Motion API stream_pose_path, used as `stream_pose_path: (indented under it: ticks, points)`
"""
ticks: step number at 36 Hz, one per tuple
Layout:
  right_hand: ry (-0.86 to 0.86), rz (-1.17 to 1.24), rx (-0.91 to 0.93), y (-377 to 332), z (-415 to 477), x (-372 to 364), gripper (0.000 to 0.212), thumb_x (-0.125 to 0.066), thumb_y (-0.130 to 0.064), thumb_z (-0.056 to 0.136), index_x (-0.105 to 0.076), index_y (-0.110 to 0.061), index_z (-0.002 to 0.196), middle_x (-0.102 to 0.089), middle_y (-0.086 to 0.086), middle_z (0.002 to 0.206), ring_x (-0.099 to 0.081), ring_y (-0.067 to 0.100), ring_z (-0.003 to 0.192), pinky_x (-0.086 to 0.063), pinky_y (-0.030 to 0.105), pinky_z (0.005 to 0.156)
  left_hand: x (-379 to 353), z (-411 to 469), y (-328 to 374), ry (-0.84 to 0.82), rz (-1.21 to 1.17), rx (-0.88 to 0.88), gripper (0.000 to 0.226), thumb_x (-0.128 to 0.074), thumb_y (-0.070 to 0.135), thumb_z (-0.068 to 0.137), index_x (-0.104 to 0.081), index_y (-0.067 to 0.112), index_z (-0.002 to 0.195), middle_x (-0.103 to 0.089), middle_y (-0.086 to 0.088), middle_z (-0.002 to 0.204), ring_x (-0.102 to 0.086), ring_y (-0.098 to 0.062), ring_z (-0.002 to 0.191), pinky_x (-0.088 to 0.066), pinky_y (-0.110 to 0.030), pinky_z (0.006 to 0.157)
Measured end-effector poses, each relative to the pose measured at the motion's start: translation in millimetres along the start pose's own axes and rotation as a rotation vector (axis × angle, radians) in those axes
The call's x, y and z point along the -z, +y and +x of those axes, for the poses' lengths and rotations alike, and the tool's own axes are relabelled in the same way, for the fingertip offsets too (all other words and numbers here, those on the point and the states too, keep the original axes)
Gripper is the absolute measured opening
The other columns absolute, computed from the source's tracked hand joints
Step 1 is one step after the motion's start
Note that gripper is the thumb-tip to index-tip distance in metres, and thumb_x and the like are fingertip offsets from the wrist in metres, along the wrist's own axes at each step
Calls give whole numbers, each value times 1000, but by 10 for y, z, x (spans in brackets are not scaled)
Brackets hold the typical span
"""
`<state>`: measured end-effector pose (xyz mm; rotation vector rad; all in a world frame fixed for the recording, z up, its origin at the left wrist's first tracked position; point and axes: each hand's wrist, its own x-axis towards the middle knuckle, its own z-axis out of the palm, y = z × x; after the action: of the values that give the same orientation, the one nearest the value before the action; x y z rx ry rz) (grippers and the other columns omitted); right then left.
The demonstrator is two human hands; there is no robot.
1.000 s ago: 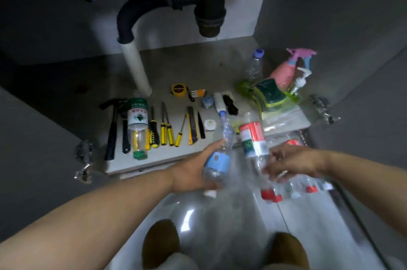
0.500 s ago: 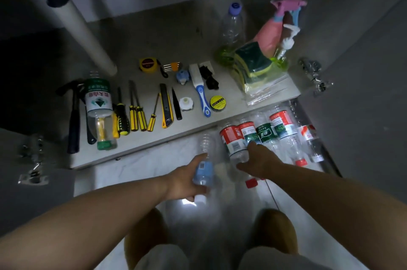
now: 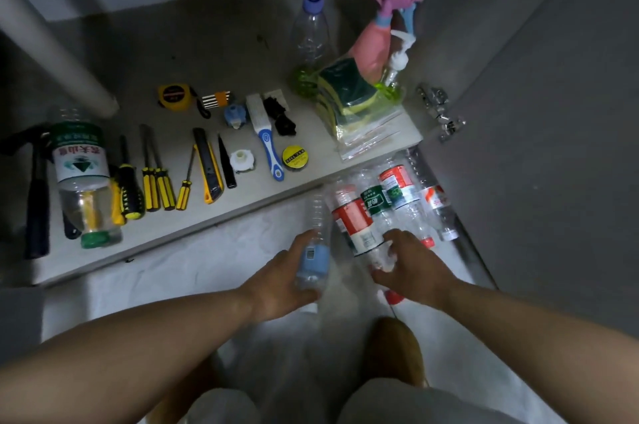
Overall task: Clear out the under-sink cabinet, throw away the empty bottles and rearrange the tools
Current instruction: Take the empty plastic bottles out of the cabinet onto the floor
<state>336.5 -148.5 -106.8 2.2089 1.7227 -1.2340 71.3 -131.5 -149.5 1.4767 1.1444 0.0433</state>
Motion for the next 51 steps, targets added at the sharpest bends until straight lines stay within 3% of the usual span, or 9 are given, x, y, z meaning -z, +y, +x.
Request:
stream_pose_path:
  ticks: [6, 11, 16, 21, 34, 37, 42, 46, 51]
  points:
    - [174, -73, -161, 373, 31, 315, 74, -76, -47, 81, -38, -26, 141, -52, 3, 127, -71, 17, 64, -62, 34, 56, -134, 165, 419, -25, 145, -95, 97, -77, 49, 84, -8, 60, 151, -52, -1, 139, -59, -15, 119, -53, -37, 103]
    - [294, -227, -196, 374, 179, 446, 79, -69, -54, 82, -34, -17, 144, -49, 10, 135, -69, 28, 90, -60, 42, 79, -142, 420, 761, -26, 176, -130, 96, -77, 42, 86, -13, 43, 158, -54, -3, 141, -59, -21, 120, -54, -33, 98]
    - [315, -281, -211, 321, 326, 431, 89, -71, -48, 83, -20, -18, 150, -46, 14, 140, -62, 37, 113, -56, 47, 85, -178, 699, 901, -79, 201, -139, 93, -79, 30, 87, -21, 31, 159, -52, -5, 146, -56, -21, 127, -47, -26, 97]
    - [333, -286, -192, 359, 344, 328, 79, -68, -41, 89, -21, -17, 146, -43, 16, 143, -58, 36, 118, -57, 48, 85, -358, 922, 980, -42, 159, -98, 63, -72, 7, 87, -46, 19, 143, -57, -13, 133, -59, -29, 121, -53, -45, 101]
    - [401, -212, -97, 500, 253, 250, 68, -60, -45, 94, -25, -20, 147, -40, 11, 146, -50, 32, 129, -54, 50, 96, -341, 993, 886, -37, 244, 4, 92, -66, 12, 89, -11, 28, 162, -28, -13, 152, -44, -32, 137, -42, -43, 115]
    - [426, -238, -44, 463, 225, 250, 66, -58, -44, 95, -26, -19, 147, -40, 13, 146, -46, 31, 132, -50, 48, 101, -235, 883, 879, -36, 265, -13, 86, -64, 16, 92, -14, 28, 162, -30, -12, 153, -45, -30, 136, -40, -41, 115]
    - [453, -230, 151, 232, 191, 328, 56, -64, -32, 92, -38, -18, 139, -49, 11, 134, -52, 26, 119, -51, 43, 100, 64, 616, 834, 45, 405, -81, 62, -61, 17, 95, -39, 24, 152, -41, -8, 146, -48, -25, 130, -36, -17, 100]
    - [380, -211, 349, -95, 174, 412, 52, -66, -20, 91, -44, -17, 138, -51, 6, 132, -54, 22, 117, -52, 34, 94, 458, 271, 817, 171, 456, -177, 39, -61, 12, 91, -60, 20, 129, -54, -5, 119, -57, -22, 111, -47, -30, 99]
    - [256, -279, 552, -632, 166, 503, 48, -63, -16, 89, -50, -16, 136, -56, 6, 128, -54, 23, 117, -51, 38, 95, 1126, -198, 576, 477, 534, -151, 32, -62, 13, 92, -63, 23, 122, -52, -2, 120, -58, -22, 110, -49, -37, 99]
